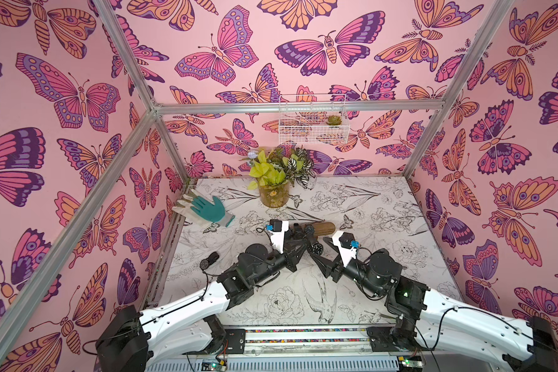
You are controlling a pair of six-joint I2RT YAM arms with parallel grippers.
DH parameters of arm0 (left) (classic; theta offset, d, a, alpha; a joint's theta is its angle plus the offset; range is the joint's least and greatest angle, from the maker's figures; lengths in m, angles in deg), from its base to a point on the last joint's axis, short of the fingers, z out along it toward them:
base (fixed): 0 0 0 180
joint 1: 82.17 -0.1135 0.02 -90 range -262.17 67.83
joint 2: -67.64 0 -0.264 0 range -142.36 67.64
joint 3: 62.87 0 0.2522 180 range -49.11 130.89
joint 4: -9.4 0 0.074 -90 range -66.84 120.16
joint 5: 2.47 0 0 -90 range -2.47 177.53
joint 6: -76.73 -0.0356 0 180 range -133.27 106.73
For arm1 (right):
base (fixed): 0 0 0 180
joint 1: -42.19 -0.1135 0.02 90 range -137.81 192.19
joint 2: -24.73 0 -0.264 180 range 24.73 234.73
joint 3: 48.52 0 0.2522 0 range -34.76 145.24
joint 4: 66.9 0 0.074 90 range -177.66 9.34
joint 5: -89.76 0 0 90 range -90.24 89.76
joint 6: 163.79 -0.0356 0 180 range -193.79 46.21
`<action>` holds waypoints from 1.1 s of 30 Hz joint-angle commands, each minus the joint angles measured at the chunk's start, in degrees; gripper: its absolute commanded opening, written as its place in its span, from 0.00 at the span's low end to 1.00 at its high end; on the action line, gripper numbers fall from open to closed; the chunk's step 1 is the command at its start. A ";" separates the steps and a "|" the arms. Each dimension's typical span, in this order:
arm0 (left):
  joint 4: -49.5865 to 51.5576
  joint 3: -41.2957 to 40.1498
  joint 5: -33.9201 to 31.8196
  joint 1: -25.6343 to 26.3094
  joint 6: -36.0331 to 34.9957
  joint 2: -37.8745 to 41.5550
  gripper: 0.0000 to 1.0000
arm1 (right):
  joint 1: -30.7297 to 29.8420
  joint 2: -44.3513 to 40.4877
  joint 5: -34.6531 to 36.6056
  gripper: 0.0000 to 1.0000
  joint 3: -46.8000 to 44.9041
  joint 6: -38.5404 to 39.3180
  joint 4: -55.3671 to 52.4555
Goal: Place watch on stand
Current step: Pick up the watch at the center of the board.
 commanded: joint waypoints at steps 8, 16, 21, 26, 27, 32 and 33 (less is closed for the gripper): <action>-2.25 0.88 -0.66 1.01 -2.36 -0.42 0.00 | -0.02 1.75 1.82 0.56 3.40 0.58 -0.15; -2.21 0.38 -1.98 1.00 -2.09 0.37 0.00 | -0.02 1.67 0.85 0.60 2.57 -1.64 -0.30; -2.27 0.09 -2.07 1.00 -2.61 1.15 0.00 | -0.02 1.68 0.32 0.64 2.59 -2.84 -0.45; -2.17 0.00 -2.38 1.01 -2.94 1.78 0.00 | -0.02 2.12 -0.82 0.62 2.74 -4.17 -0.53; -2.23 0.00 -2.34 0.98 -2.87 1.87 0.00 | -0.02 2.17 -0.88 0.60 2.75 -4.26 -0.48; -2.08 0.00 -2.33 0.99 -3.03 1.92 0.00 | -0.02 1.91 -1.24 0.50 3.13 -4.20 -1.17; -2.05 0.00 -2.33 0.95 -3.15 1.96 0.00 | -0.02 1.77 -1.26 0.48 3.14 -4.18 -1.23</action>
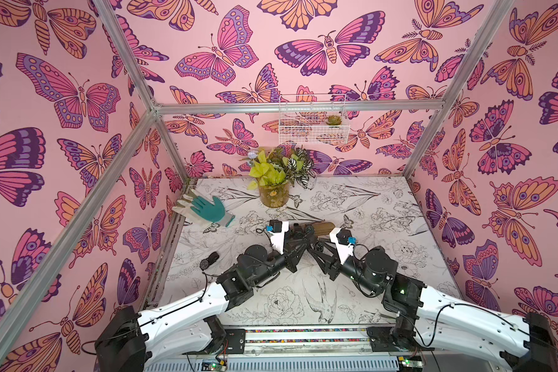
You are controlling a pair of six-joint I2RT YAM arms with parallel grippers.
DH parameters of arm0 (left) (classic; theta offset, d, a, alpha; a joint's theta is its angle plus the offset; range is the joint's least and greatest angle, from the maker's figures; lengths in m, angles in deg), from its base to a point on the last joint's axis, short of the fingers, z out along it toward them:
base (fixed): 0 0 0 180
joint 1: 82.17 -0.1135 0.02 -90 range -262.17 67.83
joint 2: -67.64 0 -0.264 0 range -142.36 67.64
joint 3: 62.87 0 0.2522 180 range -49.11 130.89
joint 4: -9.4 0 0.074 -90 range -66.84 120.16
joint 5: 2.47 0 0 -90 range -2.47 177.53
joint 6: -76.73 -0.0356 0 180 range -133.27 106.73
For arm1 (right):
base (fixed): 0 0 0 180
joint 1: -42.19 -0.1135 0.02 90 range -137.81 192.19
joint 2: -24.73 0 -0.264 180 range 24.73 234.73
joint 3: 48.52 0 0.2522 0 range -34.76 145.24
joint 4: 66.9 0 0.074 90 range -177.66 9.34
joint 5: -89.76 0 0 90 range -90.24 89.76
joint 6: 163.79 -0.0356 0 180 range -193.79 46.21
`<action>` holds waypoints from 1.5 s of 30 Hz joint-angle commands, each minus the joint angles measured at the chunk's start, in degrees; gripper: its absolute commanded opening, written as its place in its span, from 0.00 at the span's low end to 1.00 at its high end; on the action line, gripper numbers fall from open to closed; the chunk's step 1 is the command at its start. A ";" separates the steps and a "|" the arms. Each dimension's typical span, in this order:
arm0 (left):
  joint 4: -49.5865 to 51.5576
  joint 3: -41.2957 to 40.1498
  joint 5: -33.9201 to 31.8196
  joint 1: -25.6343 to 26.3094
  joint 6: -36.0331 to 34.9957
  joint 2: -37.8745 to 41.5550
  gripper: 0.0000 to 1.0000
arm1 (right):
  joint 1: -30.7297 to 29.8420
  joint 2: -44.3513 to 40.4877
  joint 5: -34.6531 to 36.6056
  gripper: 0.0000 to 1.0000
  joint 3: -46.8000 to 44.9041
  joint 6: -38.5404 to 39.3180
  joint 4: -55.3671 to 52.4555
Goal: Place watch on stand
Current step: Pick up the watch at the center of the board.
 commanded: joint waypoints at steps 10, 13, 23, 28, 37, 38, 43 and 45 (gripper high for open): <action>-1.81 0.35 -0.88 0.26 -1.31 0.12 0.00 | 0.01 -0.96 -0.08 0.39 1.84 -2.97 -0.23; -1.81 0.36 -1.14 0.26 -1.36 0.03 0.00 | 0.01 -1.15 -0.31 0.44 1.90 -2.98 -0.46; -1.58 0.52 -1.18 0.26 -1.33 -0.21 0.00 | 0.01 -1.12 -2.32 0.36 2.08 -3.73 -1.49; 1.90 1.95 -1.20 0.26 -0.83 -0.88 0.01 | 0.09 -1.50 1.71 0.34 3.24 -3.22 -4.05; 13.48 7.05 0.16 -0.04 -1.14 -3.45 0.45 | 5.29 0.19 10.70 0.33 8.90 -0.94 -16.17; 14.55 7.57 0.29 -0.17 -1.32 -3.69 0.47 | 6.88 0.54 10.77 0.33 9.48 -1.24 -17.43; 21.89 9.51 -0.77 -2.82 -0.73 -3.86 0.57 | 16.44 4.17 9.52 0.33 11.44 -1.88 -21.40; 26.00 10.21 -1.95 -5.09 0.24 -3.70 0.60 | 19.83 6.40 9.35 0.33 11.93 -1.88 -21.79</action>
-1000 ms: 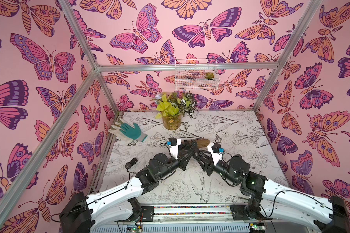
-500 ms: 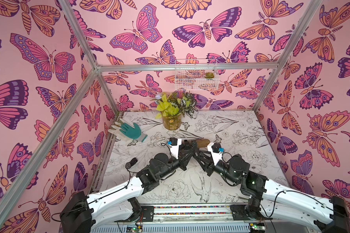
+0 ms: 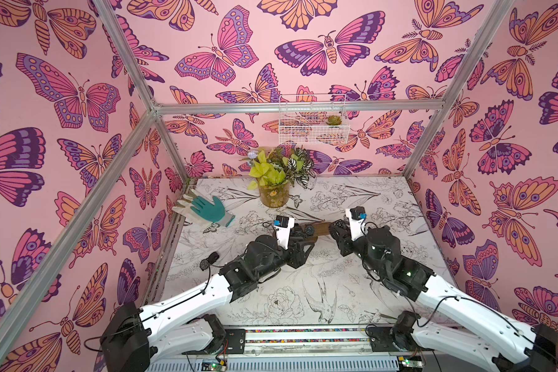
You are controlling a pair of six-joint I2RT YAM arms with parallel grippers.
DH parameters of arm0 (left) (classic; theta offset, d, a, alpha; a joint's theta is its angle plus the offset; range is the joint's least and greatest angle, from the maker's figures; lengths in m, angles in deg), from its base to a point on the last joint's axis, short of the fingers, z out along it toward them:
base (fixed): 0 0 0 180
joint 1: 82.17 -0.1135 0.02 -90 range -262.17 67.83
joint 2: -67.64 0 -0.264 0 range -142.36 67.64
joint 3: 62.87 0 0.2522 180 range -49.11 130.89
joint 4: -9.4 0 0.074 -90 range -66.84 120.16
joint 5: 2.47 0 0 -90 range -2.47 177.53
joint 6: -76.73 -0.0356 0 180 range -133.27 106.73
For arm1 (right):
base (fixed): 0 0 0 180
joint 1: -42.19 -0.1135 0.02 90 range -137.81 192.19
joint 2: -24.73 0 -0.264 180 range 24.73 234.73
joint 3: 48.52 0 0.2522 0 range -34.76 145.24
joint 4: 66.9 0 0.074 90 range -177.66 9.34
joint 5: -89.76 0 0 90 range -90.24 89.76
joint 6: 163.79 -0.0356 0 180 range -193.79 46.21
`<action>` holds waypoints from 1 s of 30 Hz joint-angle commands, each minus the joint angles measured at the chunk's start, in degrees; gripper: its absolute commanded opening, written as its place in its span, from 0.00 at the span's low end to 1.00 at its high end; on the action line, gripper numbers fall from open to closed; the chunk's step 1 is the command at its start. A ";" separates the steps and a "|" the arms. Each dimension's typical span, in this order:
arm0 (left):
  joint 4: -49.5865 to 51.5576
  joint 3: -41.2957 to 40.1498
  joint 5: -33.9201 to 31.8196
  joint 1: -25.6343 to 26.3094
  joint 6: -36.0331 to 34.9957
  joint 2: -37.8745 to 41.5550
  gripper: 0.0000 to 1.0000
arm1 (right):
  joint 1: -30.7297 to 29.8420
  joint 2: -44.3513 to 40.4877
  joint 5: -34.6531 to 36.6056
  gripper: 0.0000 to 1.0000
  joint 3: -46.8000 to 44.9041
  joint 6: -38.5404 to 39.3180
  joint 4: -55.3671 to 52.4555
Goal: Place watch on stand
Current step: Pick up the watch at the center of the board, then place the watch on the stand.
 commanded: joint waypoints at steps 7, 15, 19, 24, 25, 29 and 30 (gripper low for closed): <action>18.01 1.15 2.95 -17.81 7.39 -2.73 0.66 | 11.97 13.35 -1.27 0.33 4.85 -1.34 -3.01; 18.66 1.25 9.08 -26.10 7.89 -9.74 0.67 | 14.94 25.85 -2.62 0.33 9.34 -2.42 -1.42; 14.53 0.66 12.00 -28.58 8.26 -14.01 0.63 | 15.84 29.92 -3.24 0.33 10.86 -2.81 -0.30; 10.50 1.56 15.86 -29.95 7.54 -18.25 0.57 | 16.79 33.67 -4.45 0.33 12.40 -3.02 -0.58; 9.97 1.93 16.46 -30.06 7.29 -19.18 0.55 | 16.79 34.24 -4.71 0.33 12.62 -3.10 -0.46; 8.34 3.24 18.36 -30.07 6.56 -22.00 0.51 | 16.79 35.81 -7.65 0.33 14.29 -3.48 -2.03; 7.95 3.54 18.71 -30.07 6.44 -22.58 0.50 | 16.79 36.79 -8.27 0.33 15.10 -3.56 -2.96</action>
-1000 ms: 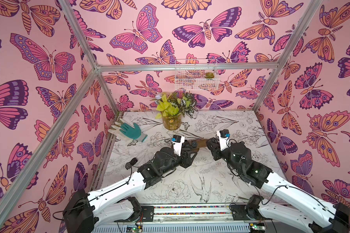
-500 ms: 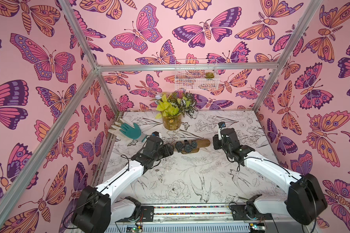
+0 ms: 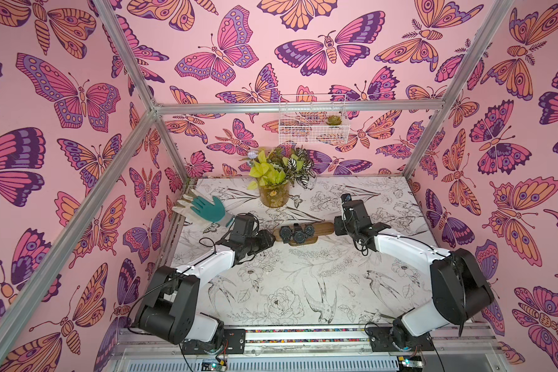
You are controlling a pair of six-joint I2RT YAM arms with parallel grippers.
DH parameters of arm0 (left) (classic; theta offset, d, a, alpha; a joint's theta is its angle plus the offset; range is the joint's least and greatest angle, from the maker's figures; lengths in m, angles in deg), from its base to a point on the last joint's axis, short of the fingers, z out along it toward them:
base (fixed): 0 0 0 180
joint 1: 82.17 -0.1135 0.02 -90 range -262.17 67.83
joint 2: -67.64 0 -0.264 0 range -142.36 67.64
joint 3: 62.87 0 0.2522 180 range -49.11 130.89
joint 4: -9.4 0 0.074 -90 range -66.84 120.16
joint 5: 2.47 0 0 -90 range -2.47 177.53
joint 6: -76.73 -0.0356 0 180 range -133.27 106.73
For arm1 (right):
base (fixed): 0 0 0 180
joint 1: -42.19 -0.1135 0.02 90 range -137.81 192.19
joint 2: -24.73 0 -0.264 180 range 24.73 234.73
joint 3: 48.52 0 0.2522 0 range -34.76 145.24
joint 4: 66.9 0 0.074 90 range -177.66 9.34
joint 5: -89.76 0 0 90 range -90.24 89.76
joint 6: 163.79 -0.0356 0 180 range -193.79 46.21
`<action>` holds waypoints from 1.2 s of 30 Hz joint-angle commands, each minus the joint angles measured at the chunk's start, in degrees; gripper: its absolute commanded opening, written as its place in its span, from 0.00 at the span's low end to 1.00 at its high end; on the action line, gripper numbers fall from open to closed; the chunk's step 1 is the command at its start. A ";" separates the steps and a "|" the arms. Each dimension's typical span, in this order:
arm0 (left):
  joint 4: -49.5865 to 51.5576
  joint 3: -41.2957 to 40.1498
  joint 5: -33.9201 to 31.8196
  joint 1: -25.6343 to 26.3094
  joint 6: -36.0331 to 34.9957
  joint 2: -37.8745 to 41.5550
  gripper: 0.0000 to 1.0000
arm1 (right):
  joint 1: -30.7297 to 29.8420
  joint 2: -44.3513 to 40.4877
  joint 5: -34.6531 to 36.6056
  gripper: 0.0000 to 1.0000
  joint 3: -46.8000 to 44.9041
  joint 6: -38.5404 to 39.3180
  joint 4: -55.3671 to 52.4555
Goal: Place watch on stand
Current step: Place the watch on the stand.
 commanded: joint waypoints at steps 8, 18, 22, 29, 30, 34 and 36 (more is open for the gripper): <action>-3.66 3.31 5.05 -0.20 -2.61 -3.74 0.42 | 0.22 4.89 -6.79 0.32 5.22 -1.38 -2.36; -3.74 3.81 5.48 0.42 -3.03 -4.74 0.37 | -1.67 5.34 -6.97 0.32 5.29 -2.17 -3.39; -3.82 3.86 5.45 0.84 -3.09 -5.02 0.35 | -3.38 5.96 -4.82 0.32 6.10 -1.84 -4.49; -3.83 4.02 5.48 1.21 -3.18 -5.08 0.33 | -6.09 8.12 -3.39 0.33 8.16 -1.75 -5.70; -3.81 4.02 5.42 1.21 -3.18 -5.07 0.33 | -6.39 8.26 -3.40 0.33 8.33 -1.79 -5.81; -3.82 3.85 5.36 1.24 -3.17 -4.98 0.33 | -7.60 8.45 -3.84 0.34 8.96 -2.18 -6.03; -3.82 3.84 5.20 1.30 -3.11 -4.95 0.33 | -7.78 8.44 -4.17 0.34 8.92 -2.80 -5.90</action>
